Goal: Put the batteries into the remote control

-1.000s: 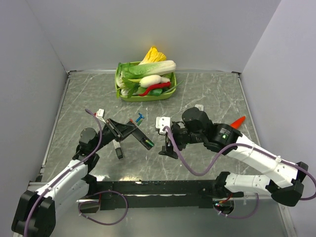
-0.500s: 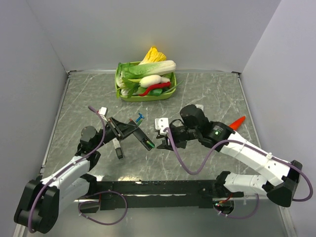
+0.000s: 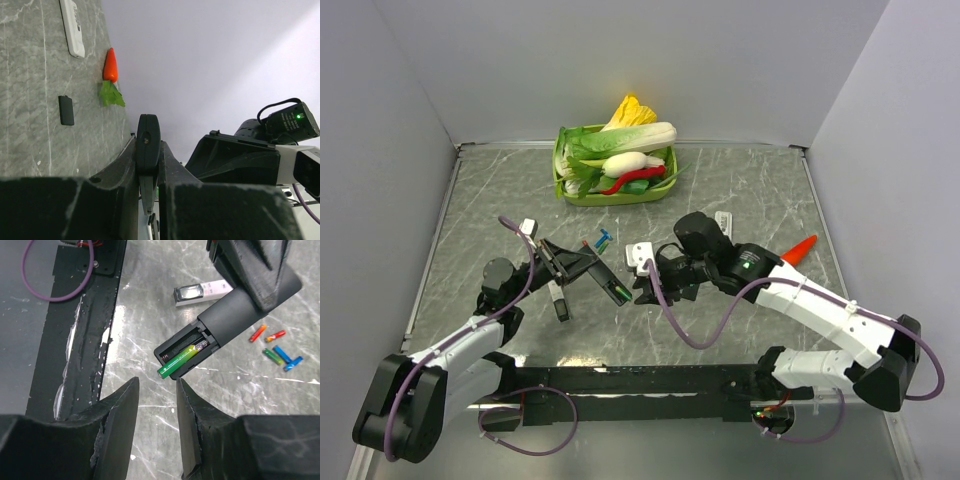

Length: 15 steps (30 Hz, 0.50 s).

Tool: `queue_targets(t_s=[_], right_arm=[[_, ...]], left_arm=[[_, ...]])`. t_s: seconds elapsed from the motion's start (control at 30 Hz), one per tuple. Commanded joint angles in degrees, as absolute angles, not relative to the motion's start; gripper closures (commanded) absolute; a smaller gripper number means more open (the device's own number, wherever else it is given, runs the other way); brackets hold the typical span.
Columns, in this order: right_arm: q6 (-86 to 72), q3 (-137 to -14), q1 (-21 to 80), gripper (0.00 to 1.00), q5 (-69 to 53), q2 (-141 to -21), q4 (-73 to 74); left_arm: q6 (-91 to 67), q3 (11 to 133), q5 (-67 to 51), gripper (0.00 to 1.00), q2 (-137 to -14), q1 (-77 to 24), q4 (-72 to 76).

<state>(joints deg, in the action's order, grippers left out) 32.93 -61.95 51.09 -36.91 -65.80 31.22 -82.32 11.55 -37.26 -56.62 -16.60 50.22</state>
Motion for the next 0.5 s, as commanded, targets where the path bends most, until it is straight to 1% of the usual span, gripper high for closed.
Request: queue_targets(t_s=[0.0,0.47], right_arm=[[34.28,-62.58,50.89,0.57,-39.11,-67.15,30.24],[33.4,-62.84,51.06,0.57,-39.73,-69.43,28.83]], left_arm=[[-83.67,11.34,-38.58,0.99,-56.42,-16.0,55.19],[-85.34,11.25,-39.11,0.99,-56.78,-15.65,56.95]])
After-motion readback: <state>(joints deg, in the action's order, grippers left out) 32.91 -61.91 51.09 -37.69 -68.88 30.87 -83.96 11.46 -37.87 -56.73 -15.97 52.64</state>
